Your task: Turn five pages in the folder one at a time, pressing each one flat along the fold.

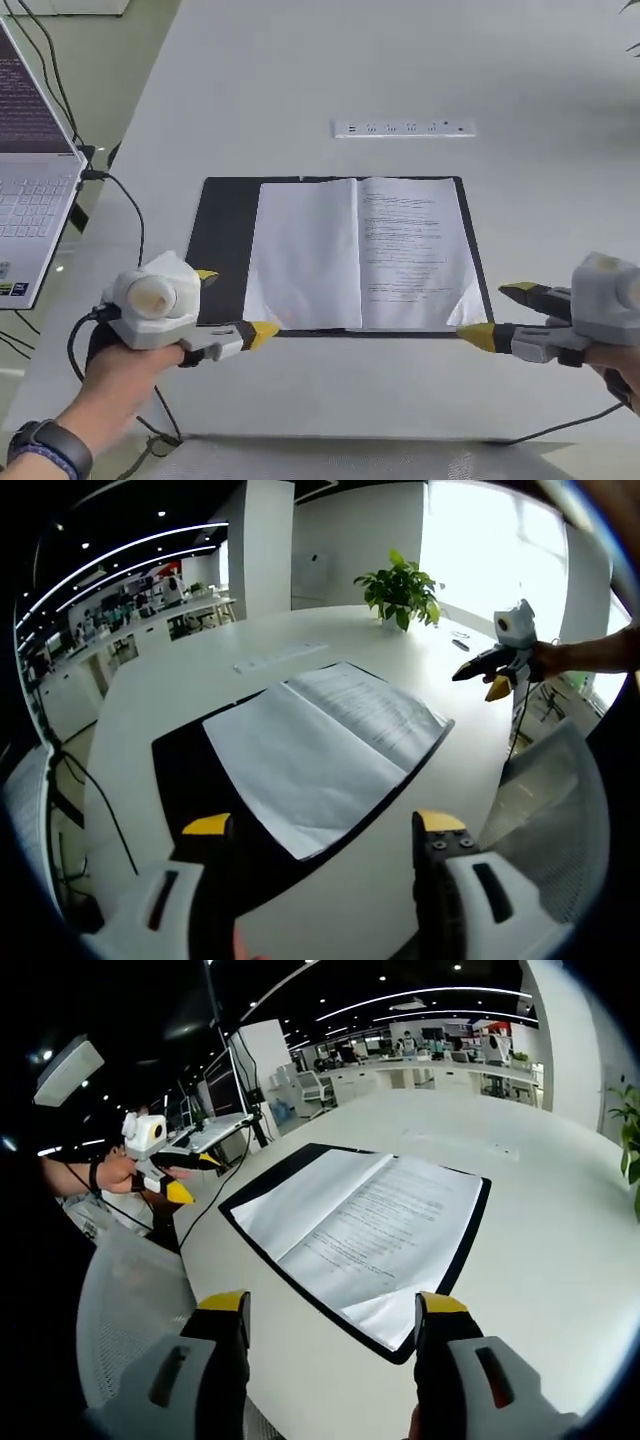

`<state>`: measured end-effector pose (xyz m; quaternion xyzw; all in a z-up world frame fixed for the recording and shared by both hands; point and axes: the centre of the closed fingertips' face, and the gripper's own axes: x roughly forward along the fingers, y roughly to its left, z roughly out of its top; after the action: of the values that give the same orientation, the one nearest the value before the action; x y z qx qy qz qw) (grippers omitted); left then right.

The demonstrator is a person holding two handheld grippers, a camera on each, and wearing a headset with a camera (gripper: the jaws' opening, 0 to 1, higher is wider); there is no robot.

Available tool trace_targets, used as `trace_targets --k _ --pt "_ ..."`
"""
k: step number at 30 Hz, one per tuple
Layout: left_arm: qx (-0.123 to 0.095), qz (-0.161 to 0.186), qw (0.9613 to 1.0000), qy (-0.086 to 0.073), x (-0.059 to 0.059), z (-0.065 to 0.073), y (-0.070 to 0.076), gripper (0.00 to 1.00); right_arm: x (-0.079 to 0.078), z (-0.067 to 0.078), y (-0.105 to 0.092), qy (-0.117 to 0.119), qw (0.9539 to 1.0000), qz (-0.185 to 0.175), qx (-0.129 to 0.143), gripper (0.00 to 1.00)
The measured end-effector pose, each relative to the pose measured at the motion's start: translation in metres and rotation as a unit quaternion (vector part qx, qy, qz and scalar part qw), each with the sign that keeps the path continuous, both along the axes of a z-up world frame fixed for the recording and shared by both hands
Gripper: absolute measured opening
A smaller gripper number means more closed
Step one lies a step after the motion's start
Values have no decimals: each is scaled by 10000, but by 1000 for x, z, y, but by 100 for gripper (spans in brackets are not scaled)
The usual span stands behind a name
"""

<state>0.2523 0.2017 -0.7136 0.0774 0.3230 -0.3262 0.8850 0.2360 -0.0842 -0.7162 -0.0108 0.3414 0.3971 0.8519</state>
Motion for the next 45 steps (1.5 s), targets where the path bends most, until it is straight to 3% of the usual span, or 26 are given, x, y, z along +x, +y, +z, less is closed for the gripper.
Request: trace_targets --k 8,23,33,45 --pt "-43 85 9999 -84 -3 12 -1 73 -7 1 -3 -34 9999 -145 -19 68" --pt "-58 -3 9999 -87 2 18 -15 73 -9 6 -14 -90 9992 -391 45 70" --pt "-22 -343 9993 -159 16 24 -43 72 -13 3 -16 -60 9991 -416 66 71" --pt "-91 -880 9957 -274 41 29 -94 72 -13 8 -21 -58 9983 -564 131 69"
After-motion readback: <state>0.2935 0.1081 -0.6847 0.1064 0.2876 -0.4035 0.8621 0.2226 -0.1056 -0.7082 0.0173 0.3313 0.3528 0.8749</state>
